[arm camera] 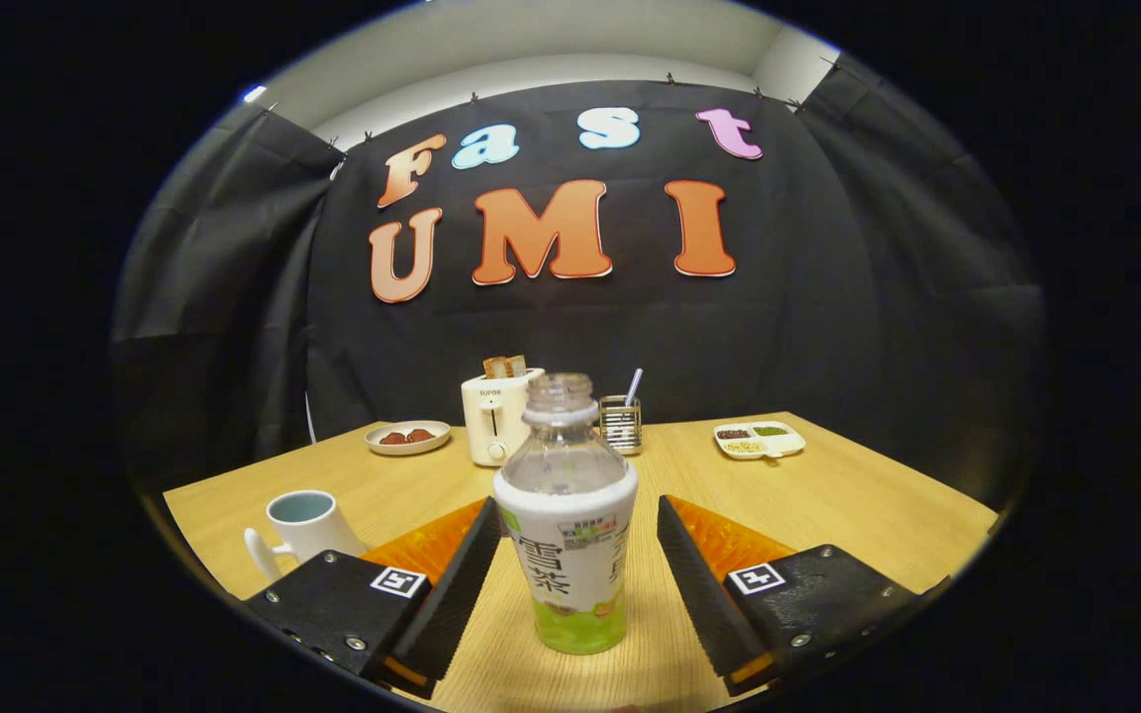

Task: Take the bottle from table, then pour the juice into the cup, finally place the bottle on the coaster

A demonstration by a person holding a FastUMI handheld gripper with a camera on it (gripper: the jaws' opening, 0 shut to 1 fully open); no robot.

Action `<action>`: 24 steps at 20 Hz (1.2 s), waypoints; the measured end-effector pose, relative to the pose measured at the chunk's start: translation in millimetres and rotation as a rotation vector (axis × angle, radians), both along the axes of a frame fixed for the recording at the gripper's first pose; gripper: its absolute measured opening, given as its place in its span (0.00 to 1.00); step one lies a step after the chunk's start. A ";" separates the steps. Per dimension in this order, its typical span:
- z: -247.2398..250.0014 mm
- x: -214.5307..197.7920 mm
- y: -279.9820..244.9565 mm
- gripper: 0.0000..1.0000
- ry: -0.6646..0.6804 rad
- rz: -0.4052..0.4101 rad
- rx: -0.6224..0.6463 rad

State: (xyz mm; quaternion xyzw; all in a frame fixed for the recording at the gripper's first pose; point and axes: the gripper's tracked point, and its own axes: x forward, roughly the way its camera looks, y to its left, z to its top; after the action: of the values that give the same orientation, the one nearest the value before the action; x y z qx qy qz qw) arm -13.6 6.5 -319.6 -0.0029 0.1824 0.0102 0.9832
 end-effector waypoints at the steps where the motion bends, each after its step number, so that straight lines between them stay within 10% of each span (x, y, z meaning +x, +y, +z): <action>1: -6.2 0.9 0.9 0.93 0.013 -0.004 0.000; 14: -32.1 8.7 4.6 0.58 0.111 -0.038 -0.010; 24: 1.3 26.9 38.3 0.54 0.066 0.074 -0.263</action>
State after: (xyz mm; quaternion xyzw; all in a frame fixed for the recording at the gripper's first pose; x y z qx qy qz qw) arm 13.3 44.7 -318.3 -0.1383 0.2144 0.0224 0.9667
